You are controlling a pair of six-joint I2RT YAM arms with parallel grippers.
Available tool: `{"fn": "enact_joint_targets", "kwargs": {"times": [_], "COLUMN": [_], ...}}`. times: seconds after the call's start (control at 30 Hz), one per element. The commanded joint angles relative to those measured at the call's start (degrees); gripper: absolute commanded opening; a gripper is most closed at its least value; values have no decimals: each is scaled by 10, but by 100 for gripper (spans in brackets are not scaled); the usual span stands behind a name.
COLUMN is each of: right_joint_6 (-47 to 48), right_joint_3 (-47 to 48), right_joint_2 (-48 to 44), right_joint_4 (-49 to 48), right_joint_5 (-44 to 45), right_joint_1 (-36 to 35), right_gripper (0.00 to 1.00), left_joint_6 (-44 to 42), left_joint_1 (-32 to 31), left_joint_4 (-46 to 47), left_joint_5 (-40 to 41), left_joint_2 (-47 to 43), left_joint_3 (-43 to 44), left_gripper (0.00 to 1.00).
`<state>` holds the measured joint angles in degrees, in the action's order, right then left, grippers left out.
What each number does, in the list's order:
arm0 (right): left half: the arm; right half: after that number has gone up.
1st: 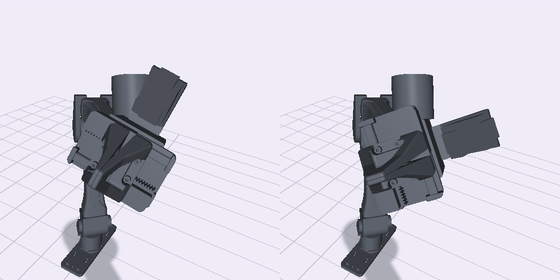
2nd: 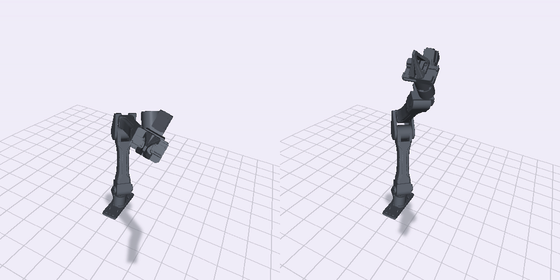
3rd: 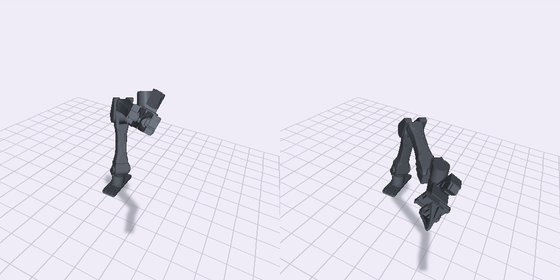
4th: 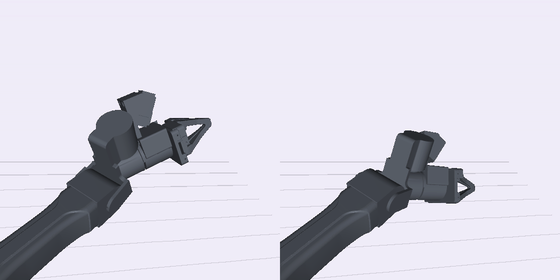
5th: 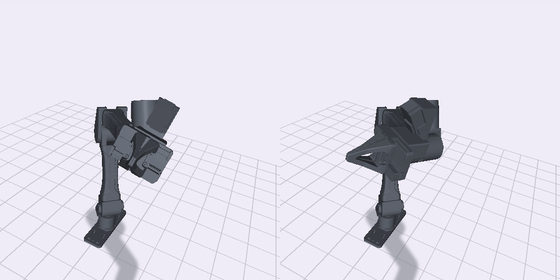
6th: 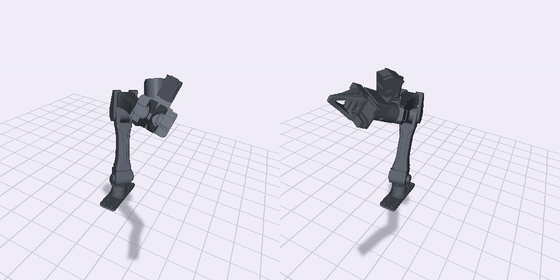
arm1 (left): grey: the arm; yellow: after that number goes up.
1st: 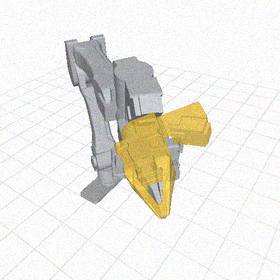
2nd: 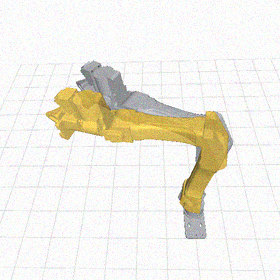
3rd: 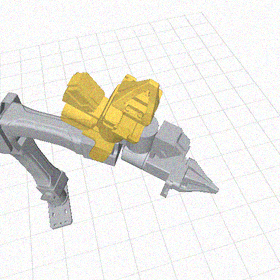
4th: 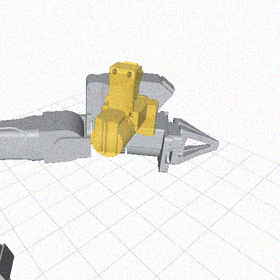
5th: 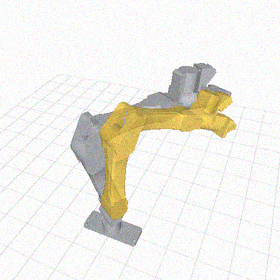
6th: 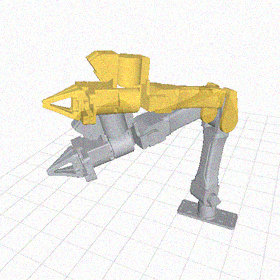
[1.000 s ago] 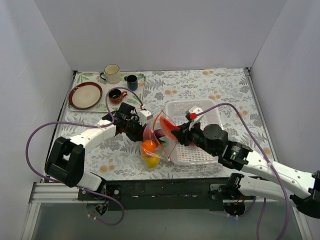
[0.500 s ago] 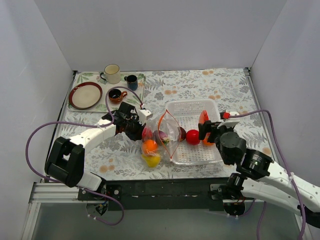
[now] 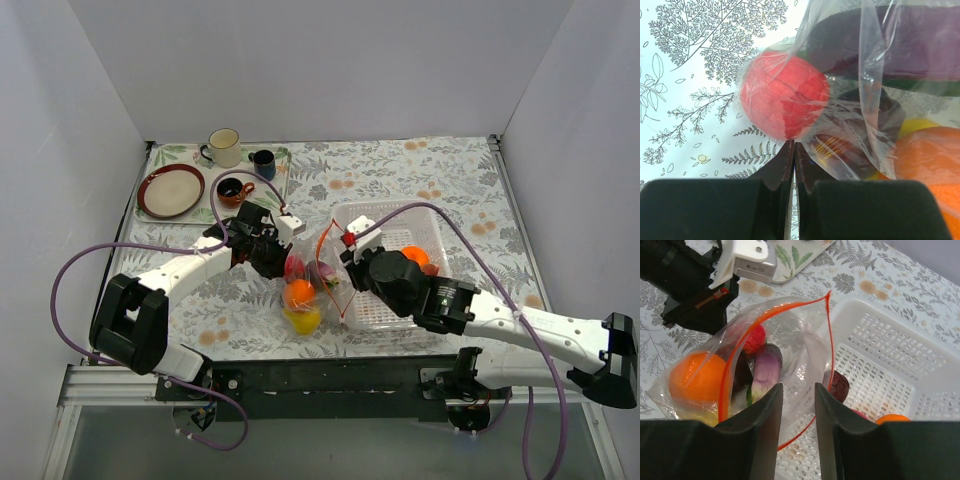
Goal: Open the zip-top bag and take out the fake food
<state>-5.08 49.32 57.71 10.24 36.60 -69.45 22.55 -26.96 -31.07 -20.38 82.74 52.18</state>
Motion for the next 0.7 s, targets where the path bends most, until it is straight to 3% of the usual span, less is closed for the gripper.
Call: {"fn": "enact_joint_targets", "kwargs": {"times": [0.0, 0.17, 0.23, 0.27, 0.43, 0.57, 0.67], "right_joint_6": [34, 37, 39, 39, 37, 38, 37], "right_joint_3": [14, -4, -7, -9, -11, -13, -19], "right_joint_2": [33, 75, 95, 101, 129, 150, 159], "right_joint_4": [-64, -73, -77, -79, -87, -92, -96], "right_joint_5": [-68, -94, -96, -97, -115, -121, -133], "right_joint_1": [-1, 0, 1, 4, 19, 24, 25], "right_gripper": [37, 40, 52, 65, 82, 84, 79], "left_joint_6": [1, -1, -2, -1, -3, -2, -1], "left_joint_1": [1, 1, 1, 1, 1, 1, 1], "left_joint_4": [1, 1, 0, 1, 1, 3, 5], "left_joint_5": [-4, -3, -4, -4, -4, -4, -8], "left_joint_2": [-14, -14, -14, -14, -15, -18, -19], "left_joint_3": [16, 17, 19, 19, 15, 12, 11], "left_gripper": [0, 0, 0, 0, 0, 0, 0]}}
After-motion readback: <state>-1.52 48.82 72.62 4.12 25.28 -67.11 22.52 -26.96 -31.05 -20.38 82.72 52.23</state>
